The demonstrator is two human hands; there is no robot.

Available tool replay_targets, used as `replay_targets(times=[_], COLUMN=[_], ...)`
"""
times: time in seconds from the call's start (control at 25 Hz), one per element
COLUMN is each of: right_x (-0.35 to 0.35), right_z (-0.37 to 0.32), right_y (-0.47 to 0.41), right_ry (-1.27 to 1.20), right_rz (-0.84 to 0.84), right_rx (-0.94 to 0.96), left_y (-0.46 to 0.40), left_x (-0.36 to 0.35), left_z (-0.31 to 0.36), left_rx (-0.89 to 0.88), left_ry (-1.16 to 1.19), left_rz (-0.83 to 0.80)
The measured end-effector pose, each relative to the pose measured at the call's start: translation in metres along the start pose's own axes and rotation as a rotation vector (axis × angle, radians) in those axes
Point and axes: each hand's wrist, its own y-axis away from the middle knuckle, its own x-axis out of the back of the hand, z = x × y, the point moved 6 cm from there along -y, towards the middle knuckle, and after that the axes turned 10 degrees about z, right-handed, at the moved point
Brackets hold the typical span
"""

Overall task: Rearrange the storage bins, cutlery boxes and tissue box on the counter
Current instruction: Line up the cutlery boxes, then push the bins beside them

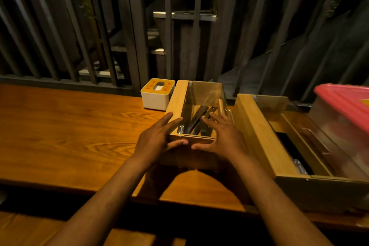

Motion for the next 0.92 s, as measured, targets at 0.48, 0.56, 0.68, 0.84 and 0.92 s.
replay_targets(times=[0.48, 0.56, 0.68, 0.84, 0.92], right_x=[-0.020, -0.024, -0.028, -0.031, -0.032], right_z=[-0.001, 0.000, 0.001, 0.004, 0.004], right_y=[-0.058, -0.068, -0.077, -0.080, -0.078], right_ry=[0.037, 0.061, 0.054, 0.051, 0.038], right_rz=[0.002, -0.004, 0.003, -0.001, -0.016], right_rx=[-0.013, -0.013, -0.004, 0.004, -0.012], left_y=[-0.053, -0.060, -0.067, -0.067, -0.065], left_x=[-0.023, -0.026, -0.032, -0.031, -0.029], left_z=[-0.032, -0.037, -0.044, -0.046, -0.044], left_rx=[-0.018, -0.024, -0.011, -0.009, -0.018], left_ry=[-0.042, -0.054, -0.053, -0.042, -0.040], left_rz=[-0.013, -0.012, -0.006, 0.004, 0.000])
